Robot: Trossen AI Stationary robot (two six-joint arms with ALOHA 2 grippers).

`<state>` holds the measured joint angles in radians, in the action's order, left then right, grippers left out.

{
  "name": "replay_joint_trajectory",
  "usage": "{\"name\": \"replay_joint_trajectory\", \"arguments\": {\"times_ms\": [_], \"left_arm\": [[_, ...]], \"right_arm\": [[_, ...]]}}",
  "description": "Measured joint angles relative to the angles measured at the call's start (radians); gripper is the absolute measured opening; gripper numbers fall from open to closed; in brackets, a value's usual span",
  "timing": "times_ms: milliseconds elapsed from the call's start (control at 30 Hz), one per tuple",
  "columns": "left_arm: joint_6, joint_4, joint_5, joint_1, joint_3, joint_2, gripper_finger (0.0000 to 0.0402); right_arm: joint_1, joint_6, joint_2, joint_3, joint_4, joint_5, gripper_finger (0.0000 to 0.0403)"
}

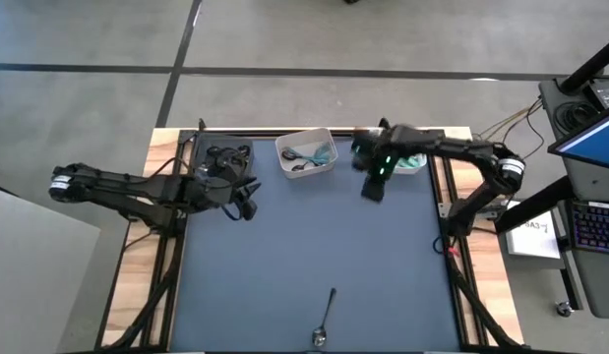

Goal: Sort silverware by color (type)
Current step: Put the black spoon into the black bin

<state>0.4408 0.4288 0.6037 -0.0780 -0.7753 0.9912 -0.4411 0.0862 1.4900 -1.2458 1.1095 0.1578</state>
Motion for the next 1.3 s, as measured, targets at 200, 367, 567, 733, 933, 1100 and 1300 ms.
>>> {"name": "replay_joint_trajectory", "arguments": {"times_ms": [200, 367, 567, 733, 933, 1100, 1300], "left_arm": [[0.012, 0.034, -0.114, 0.000, 0.007, -0.009, 0.0079], [-0.035, 0.033, -0.210, 0.000, 0.011, -0.004, 0.0079], [0.000, 0.024, -0.348, -0.021, 0.004, 0.000, 0.0079], [0.073, 0.018, -0.334, -0.098, -0.004, -0.004, 0.0079], [0.252, 0.017, -0.253, -0.186, -0.049, -0.002, 0.0079], [0.258, 0.015, -0.249, -0.264, -0.103, 0.010, 0.0079], [0.293, 0.013, -0.201, -0.354, -0.173, 0.036, 0.0079]], "right_arm": [[0.308, 0.058, 0.030, 0.014, -0.137, 0.006, 0.0075], [0.513, 0.059, 0.052, 0.014, -0.340, 0.005, 0.0070], [0.694, 0.197, 0.115, 0.014, -0.510, 0.007, 0.0070], [0.769, 0.196, 0.191, 0.012, -0.524, 0.004, 0.0070], [0.843, 0.170, 0.278, 0.009, -0.594, 0.039, 0.0060], [0.907, 0.186, 0.347, -0.044, -0.706, 0.012, 0.0051], [0.951, 0.237, 0.457, -0.138, -0.705, -0.034, 0.0048]]}}
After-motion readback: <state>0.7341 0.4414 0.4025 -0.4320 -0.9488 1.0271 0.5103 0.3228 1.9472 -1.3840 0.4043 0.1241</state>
